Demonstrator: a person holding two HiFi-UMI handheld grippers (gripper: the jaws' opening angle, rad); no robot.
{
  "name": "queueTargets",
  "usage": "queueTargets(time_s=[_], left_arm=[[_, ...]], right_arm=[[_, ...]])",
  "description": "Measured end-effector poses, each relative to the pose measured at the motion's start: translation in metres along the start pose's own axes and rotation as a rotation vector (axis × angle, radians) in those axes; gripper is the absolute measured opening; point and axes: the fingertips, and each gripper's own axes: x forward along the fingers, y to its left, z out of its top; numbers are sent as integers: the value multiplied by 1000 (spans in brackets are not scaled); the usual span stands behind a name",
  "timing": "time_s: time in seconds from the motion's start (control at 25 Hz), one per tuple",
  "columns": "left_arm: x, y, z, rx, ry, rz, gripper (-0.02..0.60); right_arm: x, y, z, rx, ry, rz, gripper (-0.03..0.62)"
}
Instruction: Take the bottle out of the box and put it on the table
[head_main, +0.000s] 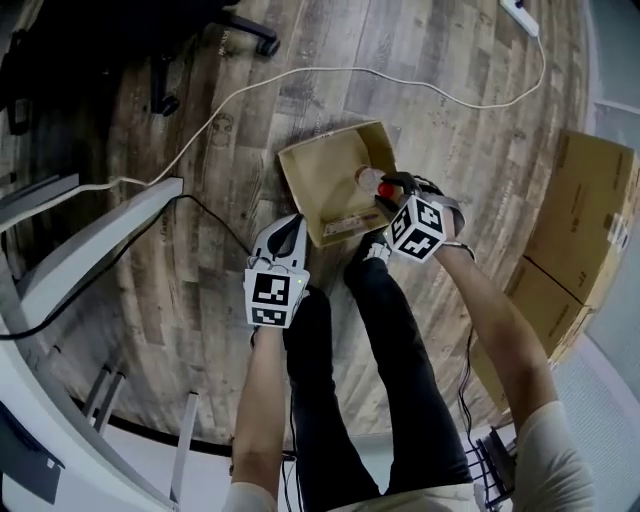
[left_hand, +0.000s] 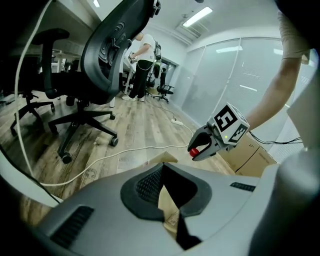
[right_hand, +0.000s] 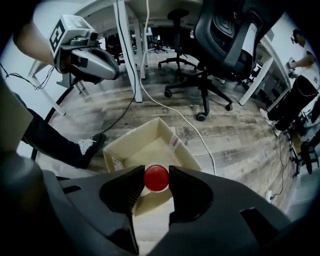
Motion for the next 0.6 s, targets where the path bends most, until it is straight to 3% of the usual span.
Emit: queueTargets(time_s=[0.2,0.6], left_arm=[[-53,-19,43,12,-18,-18,12],[-173,-39,143,33,-70,21,12]], right_arm=[[-76,16,45,-42,-44,2,181],[-242,40,158,-165,-149,15,181]])
